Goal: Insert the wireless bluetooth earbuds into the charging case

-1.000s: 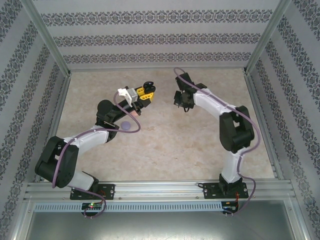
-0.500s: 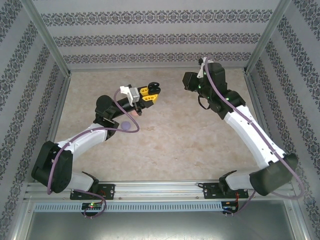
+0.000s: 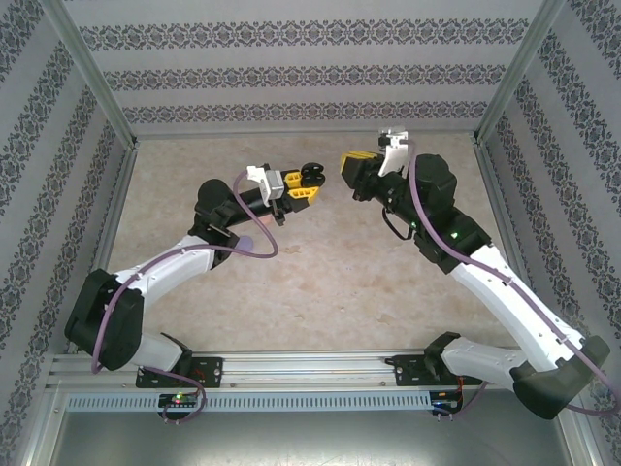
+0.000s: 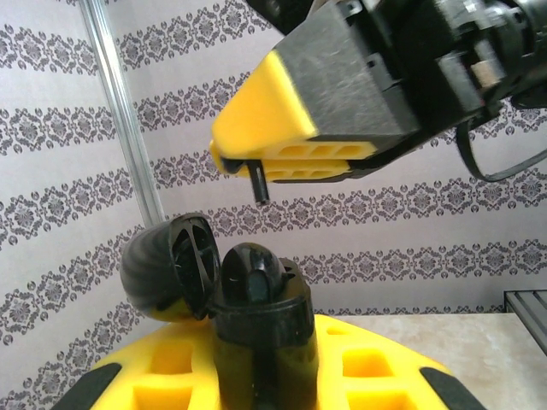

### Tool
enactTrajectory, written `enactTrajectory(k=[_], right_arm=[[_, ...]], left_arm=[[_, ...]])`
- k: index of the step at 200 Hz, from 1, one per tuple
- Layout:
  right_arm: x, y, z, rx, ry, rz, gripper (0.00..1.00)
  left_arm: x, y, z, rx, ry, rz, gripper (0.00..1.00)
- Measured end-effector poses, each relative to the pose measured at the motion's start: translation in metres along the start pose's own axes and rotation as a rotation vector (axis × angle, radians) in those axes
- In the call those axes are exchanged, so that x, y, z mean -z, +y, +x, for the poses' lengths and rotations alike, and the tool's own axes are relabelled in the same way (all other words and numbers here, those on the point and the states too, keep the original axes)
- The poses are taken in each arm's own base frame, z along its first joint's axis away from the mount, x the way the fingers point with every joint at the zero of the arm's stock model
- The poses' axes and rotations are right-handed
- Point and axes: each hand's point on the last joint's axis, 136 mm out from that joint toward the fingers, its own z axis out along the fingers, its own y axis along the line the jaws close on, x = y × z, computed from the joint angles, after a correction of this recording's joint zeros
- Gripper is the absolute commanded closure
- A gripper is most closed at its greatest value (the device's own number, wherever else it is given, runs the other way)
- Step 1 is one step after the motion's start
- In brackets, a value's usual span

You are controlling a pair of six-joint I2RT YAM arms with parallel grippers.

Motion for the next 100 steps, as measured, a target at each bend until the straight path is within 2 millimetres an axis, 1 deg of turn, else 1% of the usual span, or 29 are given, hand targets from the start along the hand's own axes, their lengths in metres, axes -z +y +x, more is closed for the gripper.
enactTrajectory(k=[24, 48, 71, 100], right_arm=[[0.0, 0.01, 0.007, 0.026, 0.001, -0.042, 0.82], [0.0, 0.016, 0.01, 0.033, 0.003, -0.065, 0.82], [0.0, 0.021, 0.01, 0.037, 0.0, -0.083, 0.82], [-0.003, 0.028, 0.014, 0.041, 0.012, -0.108, 0.82]], left_arm=[[-0.004, 0.002, 0.009, 0.018, 0.012, 0.001, 1.0], [-0.006, 0.003, 0.015, 0.03, 0.022, 0.001, 1.0], [-0.006, 0.003, 0.016, 0.033, 0.023, 0.002, 1.0], [-0.008, 0.0, 0.015, 0.034, 0.021, 0.008, 1.0]])
